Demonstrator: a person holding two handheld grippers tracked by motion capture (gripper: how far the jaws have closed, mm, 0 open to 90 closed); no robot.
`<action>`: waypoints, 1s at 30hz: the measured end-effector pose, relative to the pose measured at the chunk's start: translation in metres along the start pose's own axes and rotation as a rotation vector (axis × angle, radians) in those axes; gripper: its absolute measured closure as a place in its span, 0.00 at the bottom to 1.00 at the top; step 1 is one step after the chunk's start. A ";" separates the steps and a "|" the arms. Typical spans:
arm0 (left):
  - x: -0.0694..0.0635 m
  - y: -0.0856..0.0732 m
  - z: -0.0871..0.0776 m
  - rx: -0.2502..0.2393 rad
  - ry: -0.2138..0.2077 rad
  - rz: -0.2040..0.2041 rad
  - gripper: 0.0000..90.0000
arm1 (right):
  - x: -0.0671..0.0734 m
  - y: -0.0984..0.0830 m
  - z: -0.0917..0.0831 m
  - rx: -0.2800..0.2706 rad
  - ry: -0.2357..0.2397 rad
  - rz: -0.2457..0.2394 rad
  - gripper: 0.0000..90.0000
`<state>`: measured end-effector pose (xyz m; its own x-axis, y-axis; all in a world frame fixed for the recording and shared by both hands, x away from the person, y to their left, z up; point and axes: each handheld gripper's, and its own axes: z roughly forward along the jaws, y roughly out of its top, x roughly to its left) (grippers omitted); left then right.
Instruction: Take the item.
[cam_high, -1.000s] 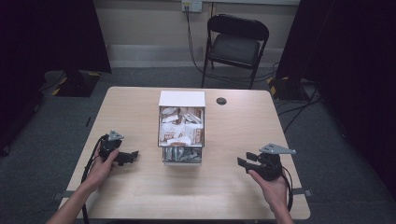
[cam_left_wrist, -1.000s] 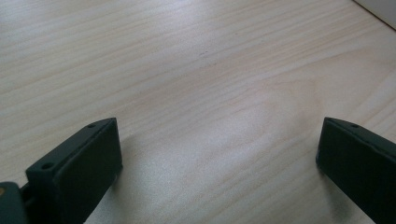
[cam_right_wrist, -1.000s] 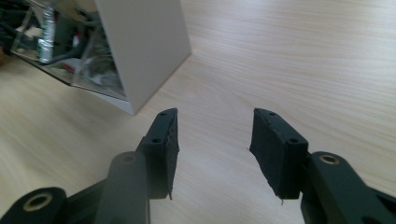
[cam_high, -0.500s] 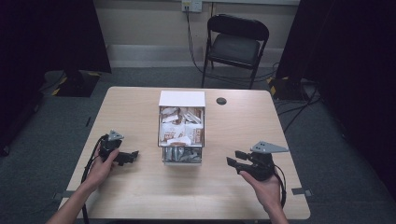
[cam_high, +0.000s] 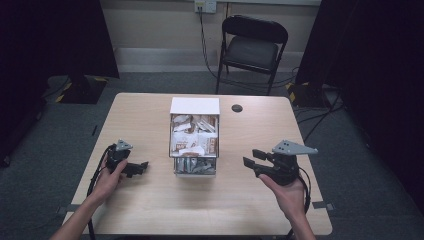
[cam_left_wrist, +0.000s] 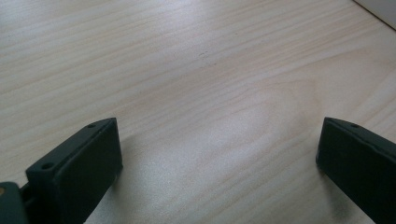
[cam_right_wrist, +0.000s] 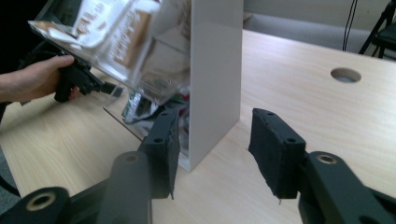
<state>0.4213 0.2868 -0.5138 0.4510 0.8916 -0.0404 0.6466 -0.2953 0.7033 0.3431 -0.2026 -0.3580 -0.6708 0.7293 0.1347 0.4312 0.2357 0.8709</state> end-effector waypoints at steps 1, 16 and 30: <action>0.000 0.000 0.000 -0.001 0.000 -0.001 0.00 | 0.001 0.001 -0.001 -0.016 0.002 0.002 0.58; 0.000 0.000 0.000 0.000 0.000 0.000 0.00 | 0.028 0.038 -0.009 -0.068 0.065 -0.037 0.57; 0.000 0.000 0.000 0.005 0.002 0.008 0.00 | 0.058 0.058 0.010 -0.059 0.170 -0.111 0.62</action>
<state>0.4213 0.2873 -0.5135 0.4553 0.8897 -0.0331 0.6457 -0.3043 0.7003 0.3352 -0.1400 -0.3043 -0.8069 0.5804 0.1096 0.3156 0.2668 0.9106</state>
